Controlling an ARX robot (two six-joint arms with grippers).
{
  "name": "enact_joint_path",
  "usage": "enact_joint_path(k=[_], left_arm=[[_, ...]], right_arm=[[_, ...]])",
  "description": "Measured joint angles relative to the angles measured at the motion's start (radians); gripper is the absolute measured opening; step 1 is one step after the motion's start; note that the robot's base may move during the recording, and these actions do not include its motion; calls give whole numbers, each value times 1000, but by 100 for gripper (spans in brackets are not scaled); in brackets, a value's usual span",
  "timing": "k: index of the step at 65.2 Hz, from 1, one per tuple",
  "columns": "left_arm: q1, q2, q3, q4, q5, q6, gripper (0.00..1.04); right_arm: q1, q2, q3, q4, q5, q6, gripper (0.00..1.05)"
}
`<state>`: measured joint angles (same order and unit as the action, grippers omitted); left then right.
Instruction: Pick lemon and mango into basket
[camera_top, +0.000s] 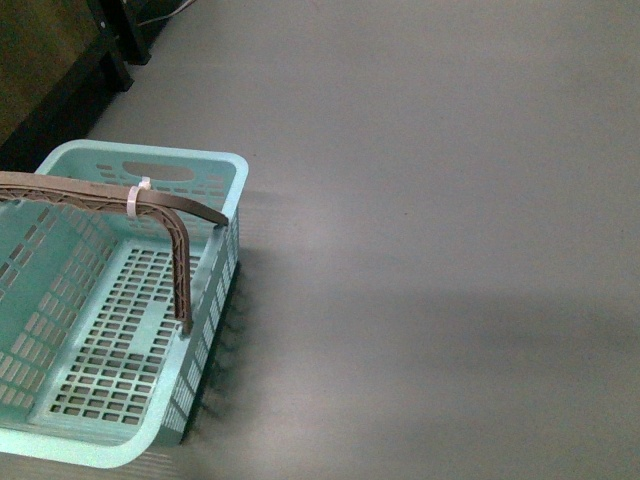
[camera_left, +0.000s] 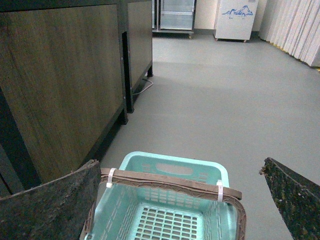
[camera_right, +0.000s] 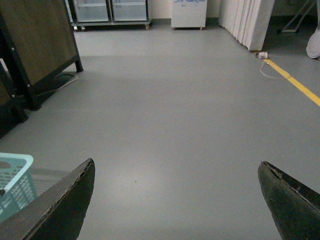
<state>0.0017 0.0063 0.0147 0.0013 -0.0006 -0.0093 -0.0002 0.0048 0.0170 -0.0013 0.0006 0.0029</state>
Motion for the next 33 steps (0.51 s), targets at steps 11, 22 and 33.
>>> enact_joint_path(k=[11,22,33], left_arm=[[0,0,0,0,0,0,98],[0,0,0,0,0,0,98],[0,101,80,-201,-21,-137,98]], right_arm=[[0,0,0,0,0,0,96],[0,0,0,0,0,0,96],[0,0,0,0,0,0,96]])
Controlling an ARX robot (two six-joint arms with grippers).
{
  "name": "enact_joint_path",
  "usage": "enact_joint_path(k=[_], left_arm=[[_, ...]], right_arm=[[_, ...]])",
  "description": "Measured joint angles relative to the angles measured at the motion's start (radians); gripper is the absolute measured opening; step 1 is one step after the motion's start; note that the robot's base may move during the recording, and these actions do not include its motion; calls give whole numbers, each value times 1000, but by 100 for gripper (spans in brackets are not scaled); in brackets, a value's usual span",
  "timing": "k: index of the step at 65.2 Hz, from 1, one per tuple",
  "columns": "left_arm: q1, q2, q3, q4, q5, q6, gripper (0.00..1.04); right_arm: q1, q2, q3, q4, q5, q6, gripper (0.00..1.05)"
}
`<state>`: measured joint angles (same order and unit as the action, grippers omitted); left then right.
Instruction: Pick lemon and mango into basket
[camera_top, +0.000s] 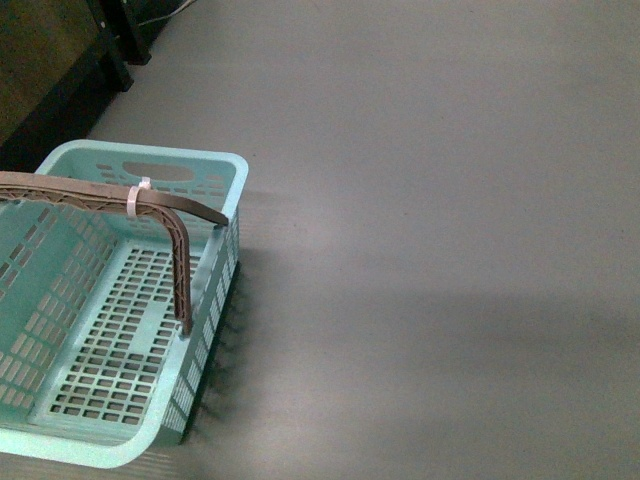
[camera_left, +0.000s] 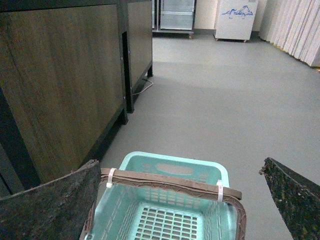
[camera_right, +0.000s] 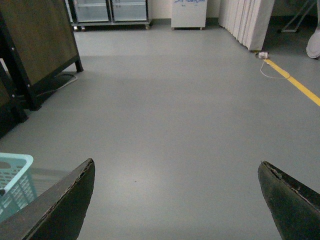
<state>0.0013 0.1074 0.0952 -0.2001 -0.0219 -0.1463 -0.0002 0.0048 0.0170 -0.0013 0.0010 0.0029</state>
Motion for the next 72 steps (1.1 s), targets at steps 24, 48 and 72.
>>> enact_joint_path(k=[24,48,72], left_arm=[[275,683,163,141,218,-693,98],[197,1499,369,641,152,-949,98],[113,1898,653,731,123,-1031,98]], right_arm=[[0,0,0,0,0,0,96],[0,0,0,0,0,0,96],[0,0,0,0,-1,0,96]])
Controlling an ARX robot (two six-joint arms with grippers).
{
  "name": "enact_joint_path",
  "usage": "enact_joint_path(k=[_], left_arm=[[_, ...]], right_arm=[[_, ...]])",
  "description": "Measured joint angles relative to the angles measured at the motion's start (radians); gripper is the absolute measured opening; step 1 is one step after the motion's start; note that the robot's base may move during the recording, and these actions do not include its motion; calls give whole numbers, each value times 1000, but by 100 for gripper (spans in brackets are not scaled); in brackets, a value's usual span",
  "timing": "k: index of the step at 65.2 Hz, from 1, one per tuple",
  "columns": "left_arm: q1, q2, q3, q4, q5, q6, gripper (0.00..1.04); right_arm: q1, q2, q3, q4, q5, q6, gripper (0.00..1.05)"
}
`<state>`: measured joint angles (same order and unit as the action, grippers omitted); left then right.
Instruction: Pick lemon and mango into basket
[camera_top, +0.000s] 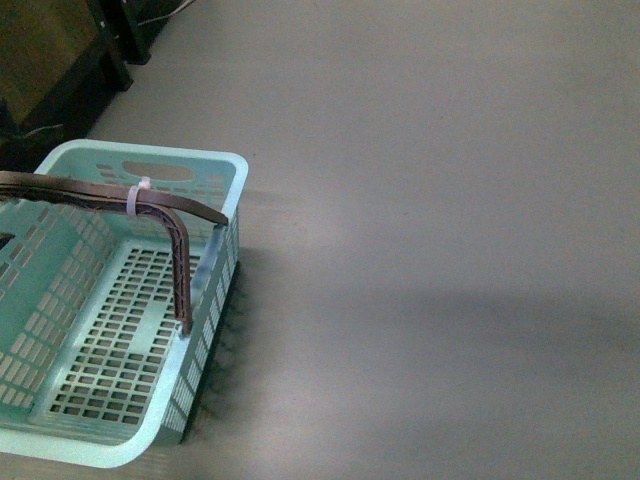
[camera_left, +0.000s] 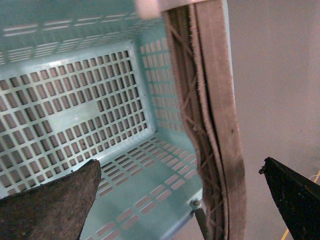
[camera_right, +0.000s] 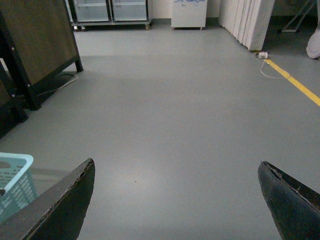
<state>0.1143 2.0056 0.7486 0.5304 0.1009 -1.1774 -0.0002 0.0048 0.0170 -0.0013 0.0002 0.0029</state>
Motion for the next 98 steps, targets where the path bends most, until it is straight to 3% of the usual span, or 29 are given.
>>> enact_joint_path(k=[14,42,47,58,67,80,98], left_arm=[[-54,131,111,23,-19,-28,95],[-85,175,125,89,-33,-106,24],[-85,173,125,80,-32,-150,15],[-92,119,85,56,-43,-136,15],[-90,-114,-54,9,-41,-175,15],[-74,-585,-153,-249,-51,-218,14],[-47,-1085,-90,-647,-32,-337,14]], right_arm=[[0,0,0,0,0,0,96],[0,0,0,0,0,0,96],[0,0,0,0,0,0,96],[0,0,0,0,0,0,96],[0,0,0,0,0,0,96],[0,0,0,0,0,0,96],[0,0,0,0,0,0,96]])
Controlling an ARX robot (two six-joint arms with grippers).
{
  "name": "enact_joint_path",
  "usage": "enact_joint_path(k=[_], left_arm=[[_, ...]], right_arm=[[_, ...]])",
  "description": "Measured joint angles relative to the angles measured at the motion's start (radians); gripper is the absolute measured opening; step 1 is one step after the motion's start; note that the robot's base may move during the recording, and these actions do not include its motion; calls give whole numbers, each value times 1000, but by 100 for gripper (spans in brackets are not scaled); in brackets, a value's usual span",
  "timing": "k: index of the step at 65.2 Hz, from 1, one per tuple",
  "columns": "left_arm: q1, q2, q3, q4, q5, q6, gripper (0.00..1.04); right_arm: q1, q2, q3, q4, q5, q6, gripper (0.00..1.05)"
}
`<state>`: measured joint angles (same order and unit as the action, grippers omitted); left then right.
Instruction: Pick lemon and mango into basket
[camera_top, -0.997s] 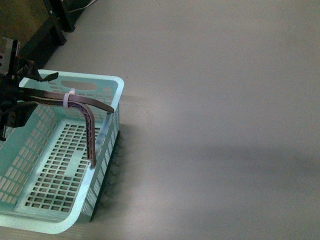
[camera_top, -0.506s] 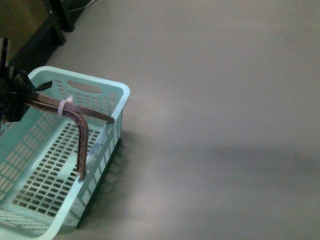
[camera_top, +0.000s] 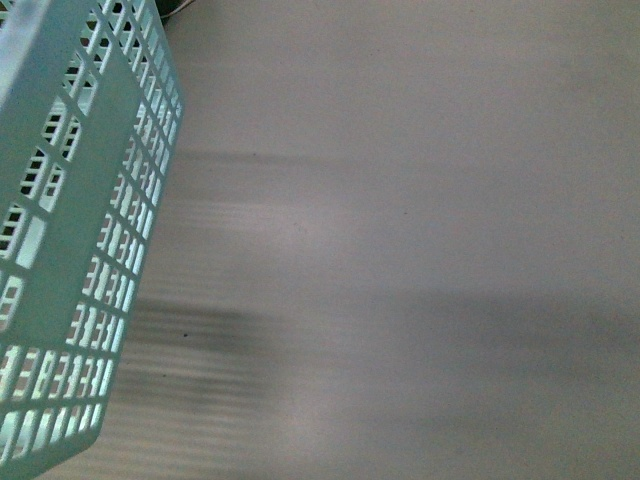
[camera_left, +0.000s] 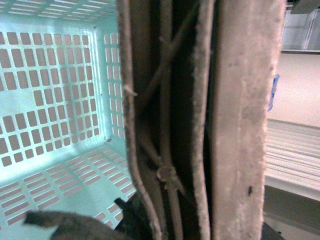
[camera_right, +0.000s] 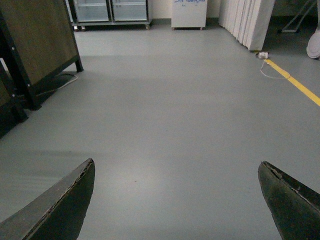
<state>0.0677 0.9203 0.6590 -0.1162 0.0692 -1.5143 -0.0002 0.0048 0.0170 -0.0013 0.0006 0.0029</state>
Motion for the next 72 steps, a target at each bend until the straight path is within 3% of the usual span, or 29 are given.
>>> enact_joint_path(k=[6,72], left_arm=[[-6,-90,43,-107,4,-8,14],[-8,-102,51,-114,2,-6,14]], right_arm=[[0,0,0,0,0,0,96],[0,0,0,0,0,0,96]])
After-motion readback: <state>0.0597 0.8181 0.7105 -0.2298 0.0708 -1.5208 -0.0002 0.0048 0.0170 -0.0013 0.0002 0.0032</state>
